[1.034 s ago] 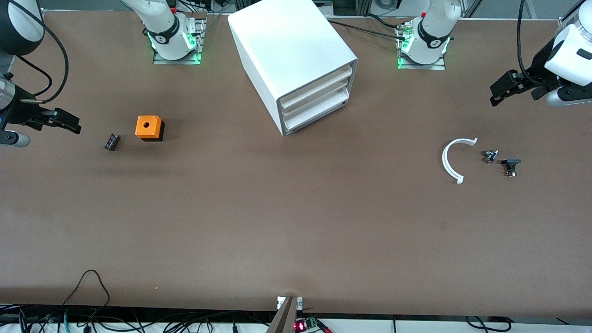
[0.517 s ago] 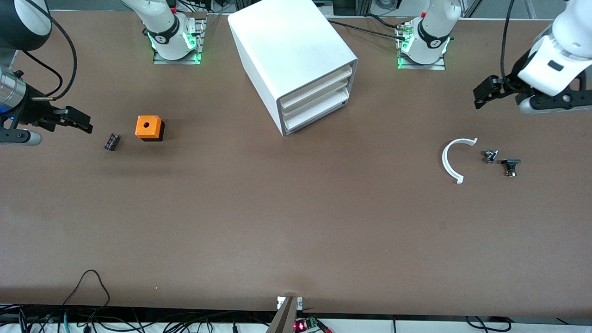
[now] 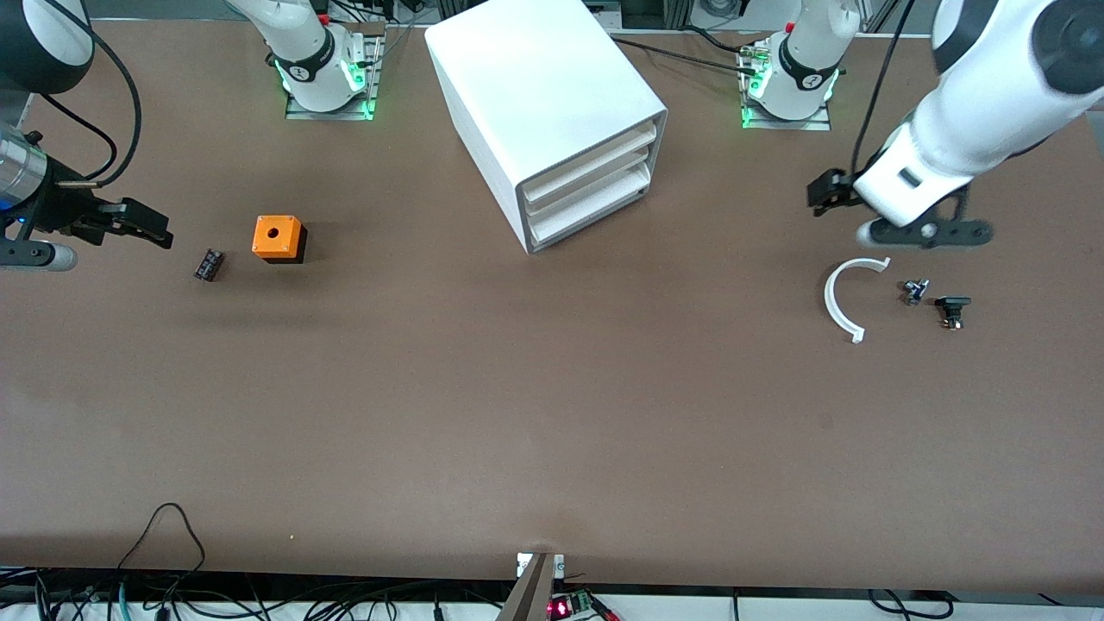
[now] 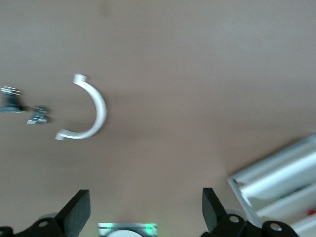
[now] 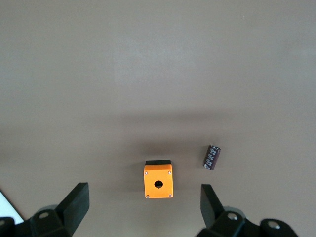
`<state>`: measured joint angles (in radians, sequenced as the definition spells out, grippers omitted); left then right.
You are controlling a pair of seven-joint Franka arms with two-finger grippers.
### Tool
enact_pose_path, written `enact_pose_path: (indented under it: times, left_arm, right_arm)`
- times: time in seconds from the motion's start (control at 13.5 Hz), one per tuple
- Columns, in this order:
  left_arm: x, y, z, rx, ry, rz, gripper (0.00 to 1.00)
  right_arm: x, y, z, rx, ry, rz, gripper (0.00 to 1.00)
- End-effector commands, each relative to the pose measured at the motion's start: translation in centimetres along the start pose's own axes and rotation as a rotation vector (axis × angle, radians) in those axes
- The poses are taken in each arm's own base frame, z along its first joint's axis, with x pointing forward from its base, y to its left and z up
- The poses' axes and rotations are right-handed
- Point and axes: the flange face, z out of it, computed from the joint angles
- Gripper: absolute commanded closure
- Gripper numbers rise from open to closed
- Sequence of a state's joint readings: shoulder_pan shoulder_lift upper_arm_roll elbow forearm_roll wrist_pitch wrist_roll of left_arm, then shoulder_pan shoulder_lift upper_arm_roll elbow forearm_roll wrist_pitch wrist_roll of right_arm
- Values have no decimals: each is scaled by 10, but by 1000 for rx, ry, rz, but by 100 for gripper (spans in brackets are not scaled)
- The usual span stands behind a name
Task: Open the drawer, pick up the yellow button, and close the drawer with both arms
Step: 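Move the left gripper to the drawer handle while the right gripper advances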
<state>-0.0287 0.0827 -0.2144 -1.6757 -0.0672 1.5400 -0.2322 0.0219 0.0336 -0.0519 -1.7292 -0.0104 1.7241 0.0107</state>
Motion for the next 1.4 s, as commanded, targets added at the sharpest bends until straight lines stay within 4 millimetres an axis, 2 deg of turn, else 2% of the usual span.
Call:
enact_pose_path:
  times: [0.0, 0.22, 0.52, 0.67, 0.81, 0.96, 1.03, 1.18, 1.33]
  left_arm:
    - [19, -16, 21, -215, -131, 31, 0]
    - [27, -16, 62, -394, -252, 195, 0]
    - [23, 5, 131, -672, -367, 319, 1]
    - [19, 12, 160, -782, -380, 350, 4]
    - [12, 22, 183, -822, -387, 318, 10]
    - [-2, 48, 200, -825, -392, 320, 24]
    - [-10, 60, 205, -816, -380, 322, 29]
    - [-28, 85, 218, -816, -349, 312, 35]
    - [-45, 106, 231, -822, -336, 298, 35]
  right_arm:
    - [-1, -1, 1, 19, -10, -16, 0]
    - [-5, -6, -3, 16, -50, -19, 0]
    - [-5, -28, -7, 9, -41, -76, 0]
    - [-5, -31, -7, 10, -42, -86, 0]
    - [-4, -33, -5, 13, -44, -85, 0]
    - [-1, -37, -3, 16, -38, -89, 0]
    - [0, -51, 2, 15, -42, -111, 0]
    - [1, -68, 0, 28, -28, -126, 0]
    - [4, -82, 3, 29, -11, -144, 0]
